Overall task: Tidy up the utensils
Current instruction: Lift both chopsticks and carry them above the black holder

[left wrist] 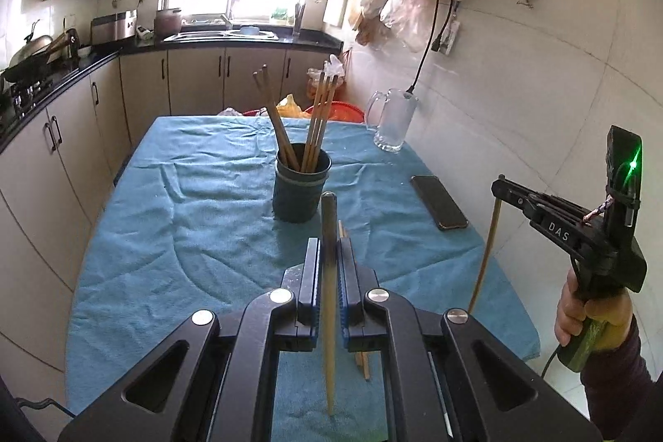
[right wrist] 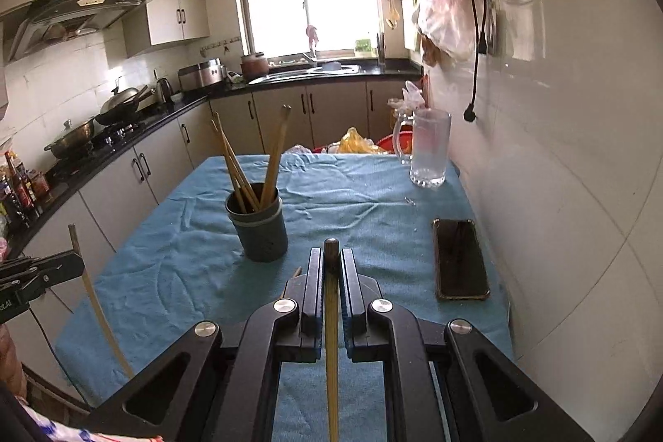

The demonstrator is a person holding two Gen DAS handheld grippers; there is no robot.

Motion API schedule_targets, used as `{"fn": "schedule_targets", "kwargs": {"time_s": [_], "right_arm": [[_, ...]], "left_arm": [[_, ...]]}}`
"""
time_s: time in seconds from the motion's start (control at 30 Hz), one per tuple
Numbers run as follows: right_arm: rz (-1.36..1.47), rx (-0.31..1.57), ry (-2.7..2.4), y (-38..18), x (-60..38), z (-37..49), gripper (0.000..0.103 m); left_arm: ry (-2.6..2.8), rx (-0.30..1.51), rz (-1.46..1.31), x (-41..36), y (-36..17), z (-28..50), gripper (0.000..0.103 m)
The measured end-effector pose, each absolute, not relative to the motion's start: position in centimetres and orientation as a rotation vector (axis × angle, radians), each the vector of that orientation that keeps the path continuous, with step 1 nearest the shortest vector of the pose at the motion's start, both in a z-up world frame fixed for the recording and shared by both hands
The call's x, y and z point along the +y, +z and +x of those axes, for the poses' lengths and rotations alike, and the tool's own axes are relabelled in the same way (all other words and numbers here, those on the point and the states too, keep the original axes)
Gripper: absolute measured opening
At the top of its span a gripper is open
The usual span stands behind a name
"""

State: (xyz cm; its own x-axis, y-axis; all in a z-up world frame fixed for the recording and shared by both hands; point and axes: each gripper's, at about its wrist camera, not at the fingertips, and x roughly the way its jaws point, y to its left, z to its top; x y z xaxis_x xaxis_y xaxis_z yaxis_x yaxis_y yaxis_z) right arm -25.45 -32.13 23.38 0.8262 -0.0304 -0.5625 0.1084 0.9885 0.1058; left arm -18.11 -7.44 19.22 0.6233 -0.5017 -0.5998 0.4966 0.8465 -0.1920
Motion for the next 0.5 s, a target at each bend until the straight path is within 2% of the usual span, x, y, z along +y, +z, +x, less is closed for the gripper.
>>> {"fn": "schedule_targets", "kwargs": {"time_s": [0.5], "right_arm": [[0.154, 0.544, -0.046, 26.3, -31.8, -23.3, 0.007]], "left_arm": [[-0.555, 0.558, -0.046, -6.5, 24.3, -16.7, 0.007]]}}
